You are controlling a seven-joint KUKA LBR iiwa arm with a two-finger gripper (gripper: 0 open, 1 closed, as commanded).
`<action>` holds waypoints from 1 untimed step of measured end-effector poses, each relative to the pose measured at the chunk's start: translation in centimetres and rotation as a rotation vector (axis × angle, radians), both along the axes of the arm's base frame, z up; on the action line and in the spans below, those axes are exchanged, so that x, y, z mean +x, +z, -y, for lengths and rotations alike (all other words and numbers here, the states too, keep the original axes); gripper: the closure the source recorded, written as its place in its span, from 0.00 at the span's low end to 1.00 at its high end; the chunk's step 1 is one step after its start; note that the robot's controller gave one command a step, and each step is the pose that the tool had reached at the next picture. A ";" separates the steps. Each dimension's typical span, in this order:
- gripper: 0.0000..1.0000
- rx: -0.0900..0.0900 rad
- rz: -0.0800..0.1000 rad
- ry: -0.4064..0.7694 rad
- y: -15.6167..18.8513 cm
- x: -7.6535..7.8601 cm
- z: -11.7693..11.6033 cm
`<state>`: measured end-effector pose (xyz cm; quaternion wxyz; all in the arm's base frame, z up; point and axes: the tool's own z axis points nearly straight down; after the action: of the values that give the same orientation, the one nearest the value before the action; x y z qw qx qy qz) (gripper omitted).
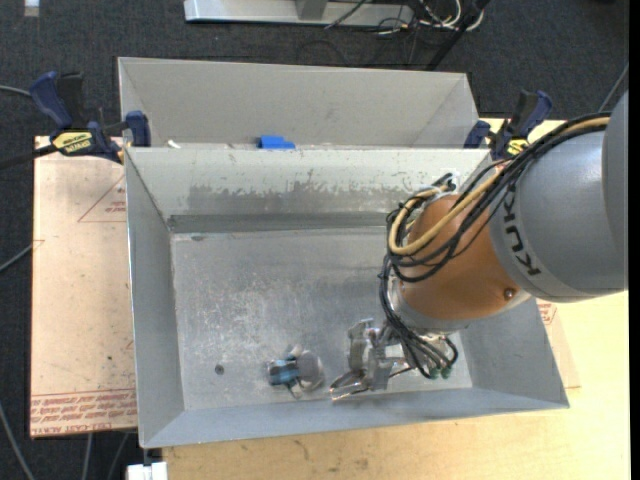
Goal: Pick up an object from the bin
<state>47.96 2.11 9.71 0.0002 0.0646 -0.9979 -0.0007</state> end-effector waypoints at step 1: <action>1.00 0.000 -0.003 0.000 -0.1 -0.1 0.0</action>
Offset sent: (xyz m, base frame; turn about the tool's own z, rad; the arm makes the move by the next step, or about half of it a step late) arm 0.0000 -0.0002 0.0624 0.0000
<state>47.81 2.11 9.59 0.0018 0.0647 -0.9979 -0.0007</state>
